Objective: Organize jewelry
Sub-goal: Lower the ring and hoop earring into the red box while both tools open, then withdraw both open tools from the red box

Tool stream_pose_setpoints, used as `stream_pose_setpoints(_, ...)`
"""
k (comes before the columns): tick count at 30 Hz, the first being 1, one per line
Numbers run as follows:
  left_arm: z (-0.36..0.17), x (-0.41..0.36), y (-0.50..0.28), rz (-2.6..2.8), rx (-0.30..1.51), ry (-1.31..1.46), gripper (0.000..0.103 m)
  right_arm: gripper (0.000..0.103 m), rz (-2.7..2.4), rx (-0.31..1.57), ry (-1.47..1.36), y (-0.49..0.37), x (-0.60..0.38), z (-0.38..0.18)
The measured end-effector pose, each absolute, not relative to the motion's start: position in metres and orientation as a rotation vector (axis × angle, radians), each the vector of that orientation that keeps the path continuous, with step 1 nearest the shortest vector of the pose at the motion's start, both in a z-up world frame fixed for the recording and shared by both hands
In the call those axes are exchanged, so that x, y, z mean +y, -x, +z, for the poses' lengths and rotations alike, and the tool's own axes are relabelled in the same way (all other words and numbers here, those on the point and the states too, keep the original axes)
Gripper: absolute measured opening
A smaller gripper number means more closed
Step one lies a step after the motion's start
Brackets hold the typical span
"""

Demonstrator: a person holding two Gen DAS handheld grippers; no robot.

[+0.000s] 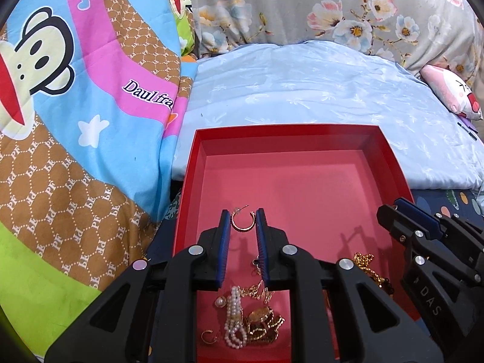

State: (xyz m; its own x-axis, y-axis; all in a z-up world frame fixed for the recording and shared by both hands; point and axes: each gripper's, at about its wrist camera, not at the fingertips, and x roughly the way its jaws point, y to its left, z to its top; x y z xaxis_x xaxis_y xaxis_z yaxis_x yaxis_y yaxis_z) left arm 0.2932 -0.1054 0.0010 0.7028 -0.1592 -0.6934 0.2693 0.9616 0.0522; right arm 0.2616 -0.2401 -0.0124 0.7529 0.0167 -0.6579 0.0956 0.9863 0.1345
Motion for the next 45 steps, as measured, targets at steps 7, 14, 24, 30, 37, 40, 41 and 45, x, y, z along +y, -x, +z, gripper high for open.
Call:
stream_pose_setpoints(7, -0.005, -0.111, -0.299, -0.241, 0.761, -0.162, 0.016, 0.018, -0.047, 0.724, -0.161, -0.268, -0.240, -0.017)
stream_pose_setpoints(14, -0.013, -0.115, -0.304, -0.223, 0.769, -0.168, 0.017, 0.020, -0.057, 0.717, -0.148, -0.272, -0.238, -0.020)
stream_pose_setpoints(24, -0.021, -0.115, -0.308, -0.199, 0.784, -0.174, 0.019, 0.022, -0.058, 0.716, -0.156, -0.273, -0.239, -0.021)
stream_pose_setpoints(30, -0.018, -0.113, -0.301, -0.190, 0.772, -0.179, 0.030, 0.022, -0.062, 0.714, -0.173, -0.266, -0.241, -0.020)
stream_pose_setpoints(37, -0.009, -0.100, -0.285, -0.186, 0.781, -0.160, 0.030, 0.030, -0.072, 0.718, -0.179, -0.239, -0.239, -0.015)
stream_pose_setpoints(40, -0.006, -0.094, -0.277, -0.181, 0.785, -0.152, 0.030, 0.031, -0.076, 0.720, -0.183, -0.224, -0.236, -0.015)
stream_pose_setpoints(41, -0.005, -0.092, -0.273, -0.181, 0.789, -0.150, 0.030, 0.031, -0.074, 0.722, -0.188, -0.220, -0.234, -0.015)
stream_pose_setpoints(45, -0.004, -0.088, -0.257, -0.180, 0.795, -0.156, 0.032, 0.036, -0.076, 0.728, -0.179, -0.200, -0.226, -0.013)
